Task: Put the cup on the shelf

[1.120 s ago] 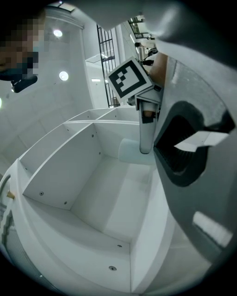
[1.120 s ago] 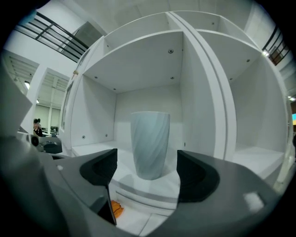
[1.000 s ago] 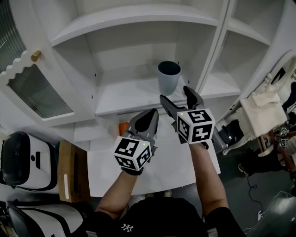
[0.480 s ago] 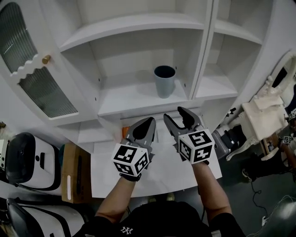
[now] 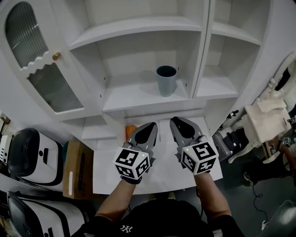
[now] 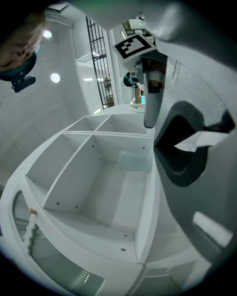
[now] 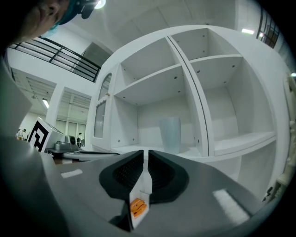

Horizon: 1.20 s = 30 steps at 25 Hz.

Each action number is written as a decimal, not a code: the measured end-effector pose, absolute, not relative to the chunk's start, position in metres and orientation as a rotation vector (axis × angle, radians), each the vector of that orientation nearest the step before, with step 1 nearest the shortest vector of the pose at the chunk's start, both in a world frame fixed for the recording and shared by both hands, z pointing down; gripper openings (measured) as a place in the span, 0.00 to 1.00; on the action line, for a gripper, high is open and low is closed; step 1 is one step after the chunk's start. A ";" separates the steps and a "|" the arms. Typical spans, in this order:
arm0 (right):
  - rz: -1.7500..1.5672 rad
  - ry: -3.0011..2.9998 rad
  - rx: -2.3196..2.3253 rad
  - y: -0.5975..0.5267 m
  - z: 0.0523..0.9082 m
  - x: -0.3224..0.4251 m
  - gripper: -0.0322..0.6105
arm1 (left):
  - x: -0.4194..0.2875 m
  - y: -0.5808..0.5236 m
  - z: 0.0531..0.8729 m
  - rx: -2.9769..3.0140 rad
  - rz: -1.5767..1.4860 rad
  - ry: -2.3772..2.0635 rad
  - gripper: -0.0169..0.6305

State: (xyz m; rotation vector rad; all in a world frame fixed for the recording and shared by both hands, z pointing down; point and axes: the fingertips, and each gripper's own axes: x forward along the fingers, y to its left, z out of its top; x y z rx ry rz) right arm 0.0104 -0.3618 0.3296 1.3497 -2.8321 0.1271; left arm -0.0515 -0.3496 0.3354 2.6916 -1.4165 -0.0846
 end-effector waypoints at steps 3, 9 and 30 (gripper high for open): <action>0.121 -2.842 1.338 -0.353 0.332 0.010 0.11 | -0.049 -0.342 0.336 2.690 -0.089 -1.412 0.03; 0.159 -2.859 1.310 -0.339 0.342 0.011 0.09 | -0.045 -0.323 0.338 2.683 -0.095 -1.407 0.03; 0.209 -2.915 1.254 -0.324 0.343 0.018 0.08 | -0.036 -0.311 0.333 2.679 -0.135 -1.411 0.03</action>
